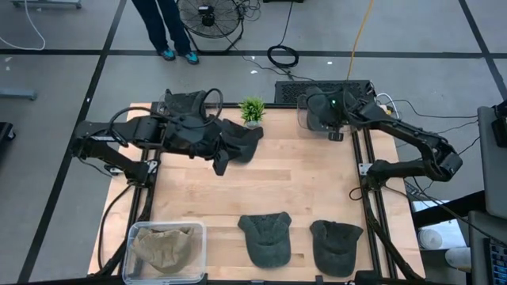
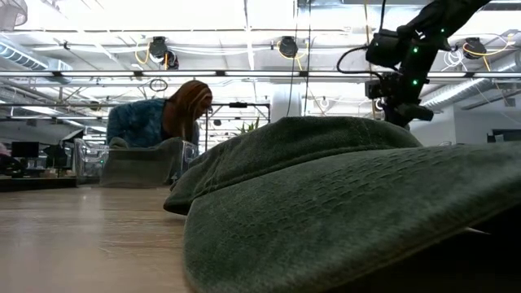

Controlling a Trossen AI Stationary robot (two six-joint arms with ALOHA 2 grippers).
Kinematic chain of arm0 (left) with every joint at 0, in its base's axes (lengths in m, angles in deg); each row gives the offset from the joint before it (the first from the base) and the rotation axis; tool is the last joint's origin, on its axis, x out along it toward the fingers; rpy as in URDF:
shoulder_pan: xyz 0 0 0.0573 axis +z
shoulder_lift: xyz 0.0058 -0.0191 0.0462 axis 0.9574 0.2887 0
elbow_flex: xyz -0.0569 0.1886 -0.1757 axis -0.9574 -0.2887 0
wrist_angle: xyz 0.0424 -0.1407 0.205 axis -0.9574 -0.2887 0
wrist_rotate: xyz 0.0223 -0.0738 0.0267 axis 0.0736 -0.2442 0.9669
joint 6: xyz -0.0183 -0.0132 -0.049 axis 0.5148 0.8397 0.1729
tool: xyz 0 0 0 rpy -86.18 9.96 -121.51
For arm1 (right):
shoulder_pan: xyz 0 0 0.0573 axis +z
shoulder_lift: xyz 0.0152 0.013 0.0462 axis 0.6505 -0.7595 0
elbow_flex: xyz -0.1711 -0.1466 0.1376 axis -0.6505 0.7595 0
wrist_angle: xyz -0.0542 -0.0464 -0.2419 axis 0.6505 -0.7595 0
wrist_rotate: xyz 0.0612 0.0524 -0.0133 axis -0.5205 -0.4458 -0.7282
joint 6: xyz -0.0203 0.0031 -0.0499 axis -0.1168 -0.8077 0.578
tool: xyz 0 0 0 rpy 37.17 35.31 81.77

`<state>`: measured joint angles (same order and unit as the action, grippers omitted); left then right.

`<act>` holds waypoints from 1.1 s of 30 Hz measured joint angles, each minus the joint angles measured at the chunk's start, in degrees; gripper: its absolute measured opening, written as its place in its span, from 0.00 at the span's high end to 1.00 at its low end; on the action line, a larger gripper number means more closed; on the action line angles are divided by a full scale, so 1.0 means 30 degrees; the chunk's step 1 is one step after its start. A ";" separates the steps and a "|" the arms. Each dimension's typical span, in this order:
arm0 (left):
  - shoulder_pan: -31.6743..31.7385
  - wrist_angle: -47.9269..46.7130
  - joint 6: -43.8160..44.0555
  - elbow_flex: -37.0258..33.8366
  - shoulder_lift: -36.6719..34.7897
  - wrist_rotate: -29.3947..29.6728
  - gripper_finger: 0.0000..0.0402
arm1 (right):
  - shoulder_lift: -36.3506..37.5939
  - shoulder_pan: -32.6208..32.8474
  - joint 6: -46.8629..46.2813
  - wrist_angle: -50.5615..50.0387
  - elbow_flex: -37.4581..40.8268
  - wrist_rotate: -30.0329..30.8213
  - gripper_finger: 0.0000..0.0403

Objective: Pick & Place hat
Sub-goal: Put the top green cap into the right transparent bin

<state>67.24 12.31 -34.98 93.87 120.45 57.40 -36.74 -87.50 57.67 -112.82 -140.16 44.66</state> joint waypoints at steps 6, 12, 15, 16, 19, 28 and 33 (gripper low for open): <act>0.0089 -0.0193 -0.0013 0.0000 -0.0015 0.0000 0.76 | 0.0049 0.0000 -0.0674 -0.0671 0.0134 0.0021 0.88; 0.0095 -0.0328 -0.0005 0.0000 -0.0015 0.0000 0.76 | 0.0457 0.0007 -0.0538 -0.1145 0.0142 0.0007 0.78; 0.0087 -0.0324 -0.0005 0.0000 -0.0015 0.0000 0.76 | 0.0569 0.0007 -0.0516 -0.1533 0.0142 -0.0066 0.73; 0.0087 -0.0324 -0.0005 0.0000 -0.0015 0.0000 0.76 | 0.0583 0.0007 -0.0484 -0.1692 0.0153 -0.0066 0.72; 0.0089 -0.0320 -0.0047 0.0000 -0.0015 0.0000 0.76 | 0.0576 0.0007 0.0142 -0.1743 0.0469 -0.0106 0.67; 0.0088 -0.0318 -0.0224 0.0000 -0.0015 0.0000 0.76 | 0.2021 0.0044 -0.1112 -0.0752 0.0470 0.0943 0.64; 0.0095 -0.0328 -0.0355 0.0000 -0.0015 0.0029 0.76 | 0.3907 -0.0183 -0.5685 0.2399 0.0446 -0.0754 0.68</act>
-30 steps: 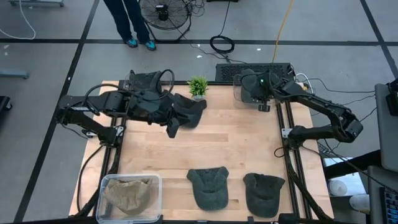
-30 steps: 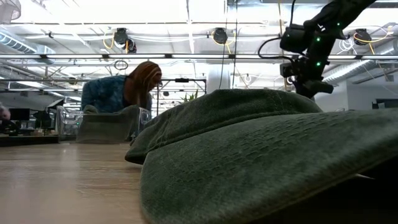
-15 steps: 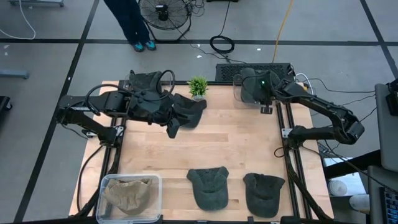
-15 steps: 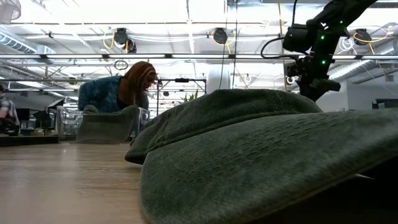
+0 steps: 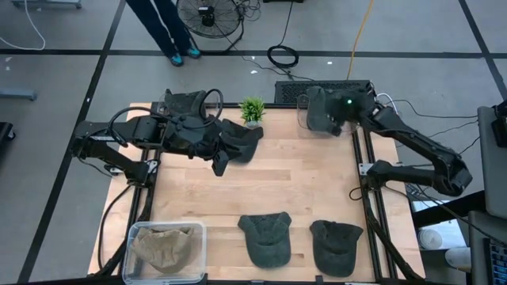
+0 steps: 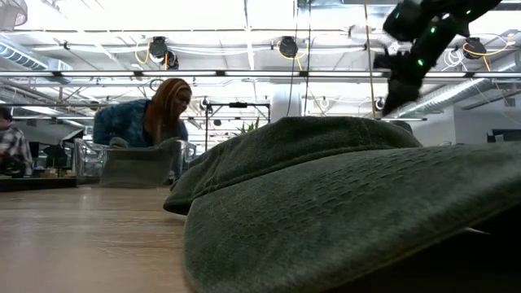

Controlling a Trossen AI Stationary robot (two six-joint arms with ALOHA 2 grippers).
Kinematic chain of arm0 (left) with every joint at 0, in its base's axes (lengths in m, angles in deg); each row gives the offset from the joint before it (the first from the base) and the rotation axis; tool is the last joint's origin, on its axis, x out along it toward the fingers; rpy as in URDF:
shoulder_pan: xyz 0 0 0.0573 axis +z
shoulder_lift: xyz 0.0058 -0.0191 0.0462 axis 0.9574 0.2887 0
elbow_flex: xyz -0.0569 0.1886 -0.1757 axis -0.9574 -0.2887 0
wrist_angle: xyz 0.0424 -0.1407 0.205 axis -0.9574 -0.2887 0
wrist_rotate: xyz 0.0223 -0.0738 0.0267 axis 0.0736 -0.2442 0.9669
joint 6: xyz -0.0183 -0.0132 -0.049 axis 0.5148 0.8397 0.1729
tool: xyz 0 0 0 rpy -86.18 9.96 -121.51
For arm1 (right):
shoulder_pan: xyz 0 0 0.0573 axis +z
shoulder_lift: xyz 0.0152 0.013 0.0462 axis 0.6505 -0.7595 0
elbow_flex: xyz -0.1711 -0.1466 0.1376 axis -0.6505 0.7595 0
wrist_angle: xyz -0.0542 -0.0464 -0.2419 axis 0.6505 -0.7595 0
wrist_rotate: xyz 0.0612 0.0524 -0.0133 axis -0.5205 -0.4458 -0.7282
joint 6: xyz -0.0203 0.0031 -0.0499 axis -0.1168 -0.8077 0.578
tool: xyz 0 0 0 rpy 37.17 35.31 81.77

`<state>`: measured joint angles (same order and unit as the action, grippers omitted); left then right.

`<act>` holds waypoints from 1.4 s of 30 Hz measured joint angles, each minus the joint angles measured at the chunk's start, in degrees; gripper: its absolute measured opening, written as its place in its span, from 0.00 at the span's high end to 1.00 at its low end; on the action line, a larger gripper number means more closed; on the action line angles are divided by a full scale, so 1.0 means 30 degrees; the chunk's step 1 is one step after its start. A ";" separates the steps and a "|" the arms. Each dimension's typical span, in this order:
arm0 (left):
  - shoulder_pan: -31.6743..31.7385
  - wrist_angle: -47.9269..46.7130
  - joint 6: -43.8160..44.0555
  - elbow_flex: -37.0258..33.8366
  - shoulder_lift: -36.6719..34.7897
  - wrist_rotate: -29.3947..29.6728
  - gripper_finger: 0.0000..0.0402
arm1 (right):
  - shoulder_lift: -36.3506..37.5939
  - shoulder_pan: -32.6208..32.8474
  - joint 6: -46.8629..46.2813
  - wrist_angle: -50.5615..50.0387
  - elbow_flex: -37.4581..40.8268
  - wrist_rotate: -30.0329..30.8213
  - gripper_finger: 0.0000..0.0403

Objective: Pick & Place hat
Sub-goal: Put the top green cap into the right transparent bin

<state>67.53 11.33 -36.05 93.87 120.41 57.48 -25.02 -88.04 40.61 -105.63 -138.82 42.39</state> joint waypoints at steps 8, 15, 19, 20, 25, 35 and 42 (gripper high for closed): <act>0.0343 0.0062 0.0036 0.0000 0.0000 0.0124 0.76 | -0.1523 -0.2428 -1.2281 0.1637 -0.0013 -0.3015 0.69; 0.0678 0.0060 0.0135 0.0000 0.0000 0.0115 0.76 | -0.3541 -0.3059 -1.6602 0.4047 -0.0013 -0.4222 0.71; 0.0633 0.0055 0.0429 0.0000 0.0000 0.0110 0.76 | -0.4359 -0.3070 -1.6816 0.3892 -0.0005 -0.3322 0.75; 0.0581 0.0055 0.0506 0.0000 0.0000 0.0110 0.76 | -0.4609 -0.3074 -1.6788 0.3923 -0.0013 -0.3340 0.75; 0.0333 0.0054 0.0526 0.0000 0.0000 0.0110 0.76 | -0.6037 -0.2918 -1.6795 0.3962 -0.0013 -0.4874 0.78; 0.0219 0.0047 0.0494 0.0000 0.0000 0.0117 0.76 | -0.6282 -0.2594 -1.5702 0.3323 -0.0008 -0.5158 0.81; 0.0226 0.0025 0.0387 0.0000 0.0000 0.0131 0.76 | -0.3615 -0.3198 -1.5410 0.2355 0.0002 -0.2949 0.84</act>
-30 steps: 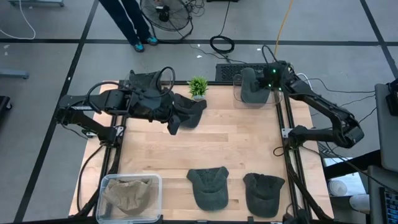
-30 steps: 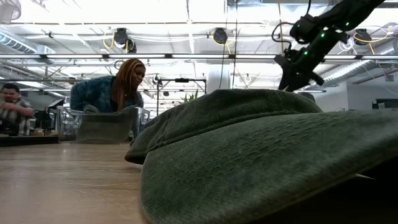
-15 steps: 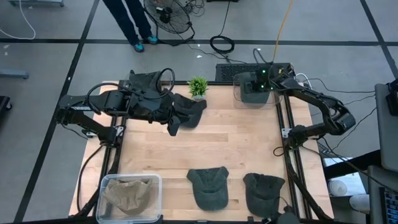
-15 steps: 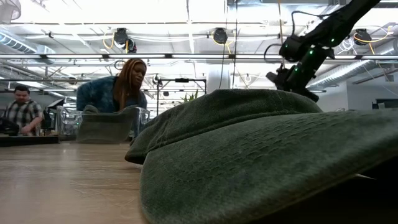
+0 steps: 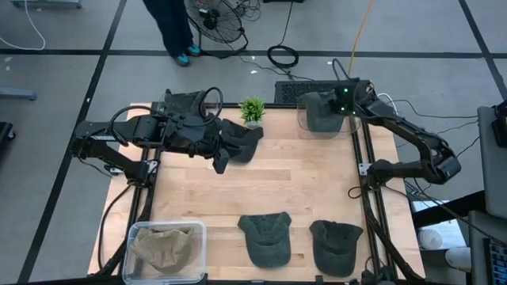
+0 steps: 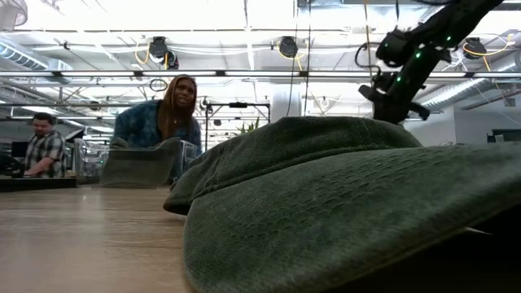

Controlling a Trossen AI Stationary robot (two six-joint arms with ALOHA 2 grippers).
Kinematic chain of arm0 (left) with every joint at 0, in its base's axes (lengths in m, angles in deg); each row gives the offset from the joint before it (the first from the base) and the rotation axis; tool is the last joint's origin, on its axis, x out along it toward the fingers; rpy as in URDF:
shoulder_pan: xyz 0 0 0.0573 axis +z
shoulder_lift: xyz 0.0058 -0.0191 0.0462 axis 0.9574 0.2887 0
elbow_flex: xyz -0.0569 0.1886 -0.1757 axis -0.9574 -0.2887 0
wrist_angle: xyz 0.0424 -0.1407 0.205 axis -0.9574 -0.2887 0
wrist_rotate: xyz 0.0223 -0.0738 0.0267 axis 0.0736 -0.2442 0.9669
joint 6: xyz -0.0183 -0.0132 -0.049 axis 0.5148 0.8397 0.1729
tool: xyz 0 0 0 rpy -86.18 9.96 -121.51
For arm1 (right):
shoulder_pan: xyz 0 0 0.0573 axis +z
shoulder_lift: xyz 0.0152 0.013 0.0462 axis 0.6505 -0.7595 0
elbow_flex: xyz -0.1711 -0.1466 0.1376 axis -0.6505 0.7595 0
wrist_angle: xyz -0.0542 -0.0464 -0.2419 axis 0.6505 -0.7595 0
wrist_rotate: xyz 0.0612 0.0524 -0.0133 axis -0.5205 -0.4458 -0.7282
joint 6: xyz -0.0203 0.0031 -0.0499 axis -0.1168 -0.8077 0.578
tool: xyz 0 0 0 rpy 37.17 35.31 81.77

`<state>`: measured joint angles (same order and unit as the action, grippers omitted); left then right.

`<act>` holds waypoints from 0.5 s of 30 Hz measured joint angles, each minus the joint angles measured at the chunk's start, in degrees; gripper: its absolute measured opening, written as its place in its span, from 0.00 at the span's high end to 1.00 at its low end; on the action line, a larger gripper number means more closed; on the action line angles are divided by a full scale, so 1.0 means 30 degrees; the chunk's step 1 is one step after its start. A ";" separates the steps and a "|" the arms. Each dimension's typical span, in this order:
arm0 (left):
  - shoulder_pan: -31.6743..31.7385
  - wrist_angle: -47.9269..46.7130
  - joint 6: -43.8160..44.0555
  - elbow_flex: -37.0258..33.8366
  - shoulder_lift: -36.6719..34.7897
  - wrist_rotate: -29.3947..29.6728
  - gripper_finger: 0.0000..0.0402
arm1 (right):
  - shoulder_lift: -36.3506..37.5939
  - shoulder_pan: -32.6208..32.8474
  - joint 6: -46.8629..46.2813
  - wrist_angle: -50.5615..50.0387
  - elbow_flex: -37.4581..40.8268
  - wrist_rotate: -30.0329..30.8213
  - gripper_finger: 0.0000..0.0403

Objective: Pick & Place hat
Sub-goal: Put the top green cap into the right transparent bin

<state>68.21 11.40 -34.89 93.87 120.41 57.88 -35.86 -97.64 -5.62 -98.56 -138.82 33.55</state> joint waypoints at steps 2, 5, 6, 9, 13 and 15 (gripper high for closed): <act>0.0034 0.0007 -0.0147 0.0000 0.0000 0.0005 0.76 | 0.0271 -0.0135 0.0207 -0.0212 0.0000 0.0128 0.84; 0.0039 0.0000 -0.0408 0.0000 0.0000 0.0015 0.76 | 0.0056 -0.0475 0.0663 -0.1137 0.0000 0.0126 0.84; 0.0069 0.0007 -0.0481 0.0000 0.0000 0.0016 0.76 | -0.0106 -0.0544 0.0696 -0.1488 0.0000 0.0133 0.84; 0.0158 0.0007 -0.0460 0.0000 0.0000 0.0015 0.76 | -0.0586 -0.0731 0.0713 -0.2751 0.0000 0.0142 0.84; 0.0168 0.0013 -0.0388 0.0000 0.0000 0.0029 0.76 | -0.0857 -0.0757 0.0944 -0.3709 0.0000 0.0563 0.84; 0.0168 0.0015 -0.0253 0.0000 0.0000 0.0029 0.76 | -0.0854 -0.0757 0.1198 -0.3687 0.0000 0.0701 0.84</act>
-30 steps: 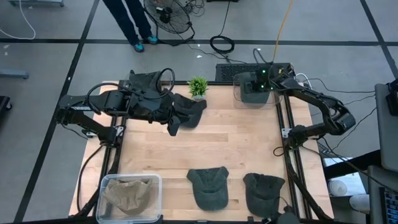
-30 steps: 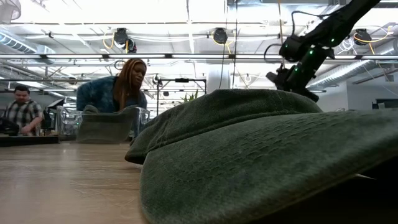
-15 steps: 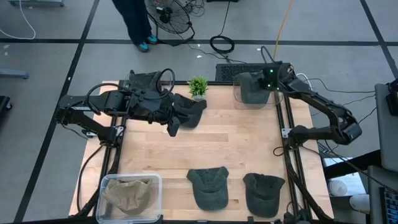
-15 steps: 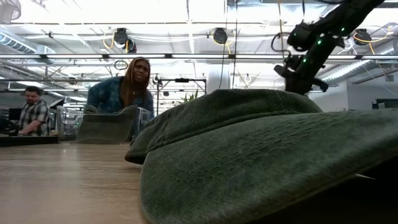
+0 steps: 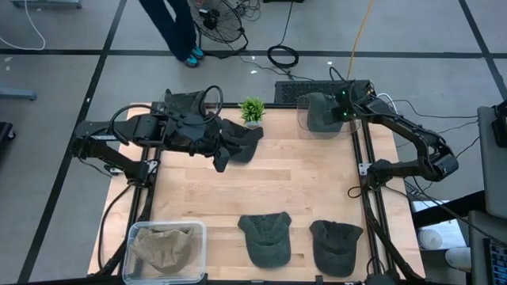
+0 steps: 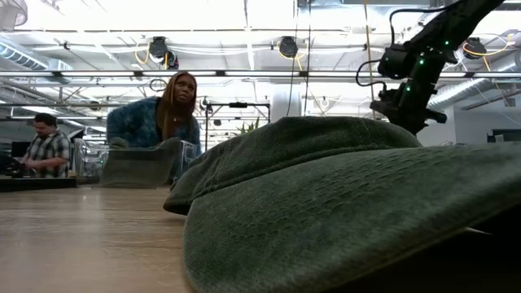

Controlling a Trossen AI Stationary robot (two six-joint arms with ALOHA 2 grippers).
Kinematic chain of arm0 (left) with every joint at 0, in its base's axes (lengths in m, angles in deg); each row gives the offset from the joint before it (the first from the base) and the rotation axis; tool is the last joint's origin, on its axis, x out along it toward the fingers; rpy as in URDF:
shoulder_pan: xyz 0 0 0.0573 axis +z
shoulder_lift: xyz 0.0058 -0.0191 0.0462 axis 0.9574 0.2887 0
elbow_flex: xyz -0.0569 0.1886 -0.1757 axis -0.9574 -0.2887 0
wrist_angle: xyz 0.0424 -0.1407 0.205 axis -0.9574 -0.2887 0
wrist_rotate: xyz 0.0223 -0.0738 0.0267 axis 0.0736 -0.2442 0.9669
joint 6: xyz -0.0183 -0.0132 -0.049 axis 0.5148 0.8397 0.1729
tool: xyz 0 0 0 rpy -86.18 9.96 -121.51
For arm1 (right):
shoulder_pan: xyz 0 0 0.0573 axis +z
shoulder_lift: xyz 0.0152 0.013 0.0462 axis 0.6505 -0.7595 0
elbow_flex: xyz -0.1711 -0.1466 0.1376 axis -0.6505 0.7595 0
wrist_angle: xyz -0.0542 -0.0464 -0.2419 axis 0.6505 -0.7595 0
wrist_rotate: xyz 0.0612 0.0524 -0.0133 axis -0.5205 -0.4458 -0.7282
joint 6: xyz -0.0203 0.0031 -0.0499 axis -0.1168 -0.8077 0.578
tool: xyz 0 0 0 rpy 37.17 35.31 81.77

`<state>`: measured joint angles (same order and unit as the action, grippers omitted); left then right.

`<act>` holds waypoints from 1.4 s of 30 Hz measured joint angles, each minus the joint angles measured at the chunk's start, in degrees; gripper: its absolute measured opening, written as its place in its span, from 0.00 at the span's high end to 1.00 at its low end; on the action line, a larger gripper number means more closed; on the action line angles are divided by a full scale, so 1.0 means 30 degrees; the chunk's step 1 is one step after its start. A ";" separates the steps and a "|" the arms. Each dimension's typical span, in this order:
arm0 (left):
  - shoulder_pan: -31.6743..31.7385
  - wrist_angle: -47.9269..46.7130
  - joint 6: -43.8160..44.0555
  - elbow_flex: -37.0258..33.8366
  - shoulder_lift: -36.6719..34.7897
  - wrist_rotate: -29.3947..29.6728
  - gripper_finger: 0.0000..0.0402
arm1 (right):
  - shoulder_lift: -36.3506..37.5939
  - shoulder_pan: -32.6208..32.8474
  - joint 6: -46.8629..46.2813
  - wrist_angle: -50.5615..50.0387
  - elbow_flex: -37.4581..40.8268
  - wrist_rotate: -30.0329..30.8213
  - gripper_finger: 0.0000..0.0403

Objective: Pick & Place hat
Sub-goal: Put the top green cap into the right transparent bin

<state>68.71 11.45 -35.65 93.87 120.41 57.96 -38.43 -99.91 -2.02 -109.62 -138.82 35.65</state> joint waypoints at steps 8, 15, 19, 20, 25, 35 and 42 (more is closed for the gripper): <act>-0.0172 0.0000 0.0352 0.0000 0.0000 -0.0017 0.76 | 0.1189 0.0321 -0.1212 0.4086 0.0007 0.0024 0.84; -0.0199 -0.0009 0.0070 0.0000 0.0000 -0.0029 0.76 | -0.0224 0.0321 -0.4245 0.5564 -0.0014 -0.0348 0.84; -0.0087 -0.0001 0.0099 0.0000 0.0000 -0.0044 0.76 | -0.1725 0.0342 -0.4713 0.5730 0.0007 -0.3593 0.84; -0.0087 -0.0007 0.0092 0.0000 0.0000 -0.0036 0.76 | -0.1983 0.0362 -0.4641 0.5824 0.0007 -0.4164 0.84; -0.0089 -0.0007 0.0400 0.0002 0.0000 -0.0051 0.76 | -0.2397 0.0437 -0.4506 0.5518 0.0007 -0.3630 0.84; -0.0415 -0.0010 0.0561 0.0007 0.0000 -0.0087 0.76 | 0.0307 0.0299 -0.2851 0.5317 0.0007 -0.0979 0.84; -0.0369 -0.0036 0.0282 0.0007 0.0000 -0.0022 0.76 | 0.0093 -0.0403 -0.1593 0.2154 -0.0015 -0.0036 0.84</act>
<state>67.60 11.34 -34.80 93.89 120.41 57.90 -38.15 -101.12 -6.80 -103.16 -138.86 35.54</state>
